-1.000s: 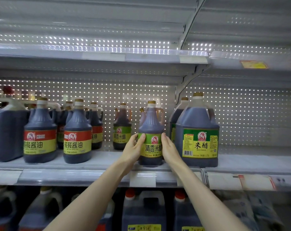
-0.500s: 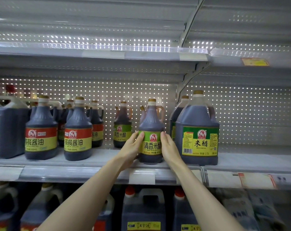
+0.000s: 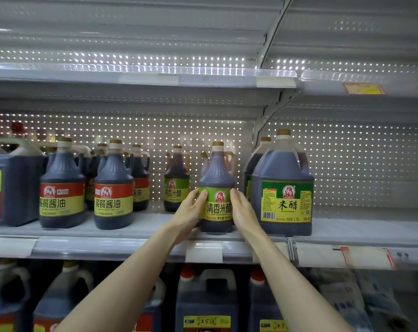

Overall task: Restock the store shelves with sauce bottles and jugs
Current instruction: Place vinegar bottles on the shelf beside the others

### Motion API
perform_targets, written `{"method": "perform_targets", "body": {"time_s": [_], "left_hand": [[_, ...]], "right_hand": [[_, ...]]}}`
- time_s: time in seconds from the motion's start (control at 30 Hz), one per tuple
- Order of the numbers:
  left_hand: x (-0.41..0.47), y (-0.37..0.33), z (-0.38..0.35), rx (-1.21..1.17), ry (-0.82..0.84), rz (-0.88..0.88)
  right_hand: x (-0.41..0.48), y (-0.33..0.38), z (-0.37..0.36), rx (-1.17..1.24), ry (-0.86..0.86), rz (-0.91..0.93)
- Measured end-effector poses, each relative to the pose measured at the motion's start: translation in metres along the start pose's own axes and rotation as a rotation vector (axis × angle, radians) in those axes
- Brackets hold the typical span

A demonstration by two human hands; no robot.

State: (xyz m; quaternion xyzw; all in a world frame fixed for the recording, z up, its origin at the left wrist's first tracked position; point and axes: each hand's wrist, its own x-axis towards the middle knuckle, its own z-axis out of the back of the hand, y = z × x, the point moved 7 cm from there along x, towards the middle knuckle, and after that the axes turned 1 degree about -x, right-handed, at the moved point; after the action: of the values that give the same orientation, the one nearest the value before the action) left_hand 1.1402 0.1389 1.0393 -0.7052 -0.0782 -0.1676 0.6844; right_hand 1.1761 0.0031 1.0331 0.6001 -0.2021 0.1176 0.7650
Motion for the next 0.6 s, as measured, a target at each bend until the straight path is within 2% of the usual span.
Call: {"method": "perform_targets", "body": {"time_s": [0.6], "left_hand": [[0.0014,-0.0005,0.0035,0.013,-0.042,0.013]], "right_hand": [[-0.0064,0.0097,0.0013,0.055,0.005,-0.004]]}}
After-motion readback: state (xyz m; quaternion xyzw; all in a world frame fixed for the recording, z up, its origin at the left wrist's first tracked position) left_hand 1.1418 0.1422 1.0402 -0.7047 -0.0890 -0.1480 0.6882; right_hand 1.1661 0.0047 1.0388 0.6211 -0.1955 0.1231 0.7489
